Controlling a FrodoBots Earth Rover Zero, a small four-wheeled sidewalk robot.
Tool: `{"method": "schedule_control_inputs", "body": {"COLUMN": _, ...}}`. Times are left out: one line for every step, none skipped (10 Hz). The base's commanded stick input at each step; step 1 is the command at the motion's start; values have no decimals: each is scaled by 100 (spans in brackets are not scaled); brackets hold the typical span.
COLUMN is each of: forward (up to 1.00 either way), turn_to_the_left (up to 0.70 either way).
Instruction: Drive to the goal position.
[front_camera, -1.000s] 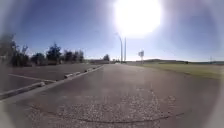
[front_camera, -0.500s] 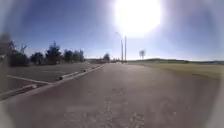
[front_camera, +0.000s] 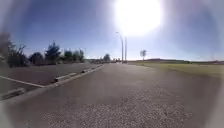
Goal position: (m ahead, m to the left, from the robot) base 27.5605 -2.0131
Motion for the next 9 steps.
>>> {"method": "schedule_control_inputs", "body": {"forward": 0, "turn_to_the_left": 0}}
{"method": "schedule_control_inputs", "body": {"forward": 0, "turn_to_the_left": 0}}
{"method": "schedule_control_inputs", "body": {"forward": 0, "turn_to_the_left": 0}}
{"method": "schedule_control_inputs", "body": {"forward": 0, "turn_to_the_left": 0}}
{"method": "schedule_control_inputs", "body": {"forward": 0, "turn_to_the_left": 0}}
{"method": "schedule_control_inputs", "body": {"forward": 0, "turn_to_the_left": 0}}
{"method": "schedule_control_inputs", "body": {"forward": 0, "turn_to_the_left": 0}}
{"method": "schedule_control_inputs", "body": {"forward": 8, "turn_to_the_left": 0}}
{"method": "schedule_control_inputs", "body": {"forward": 50, "turn_to_the_left": 0}}
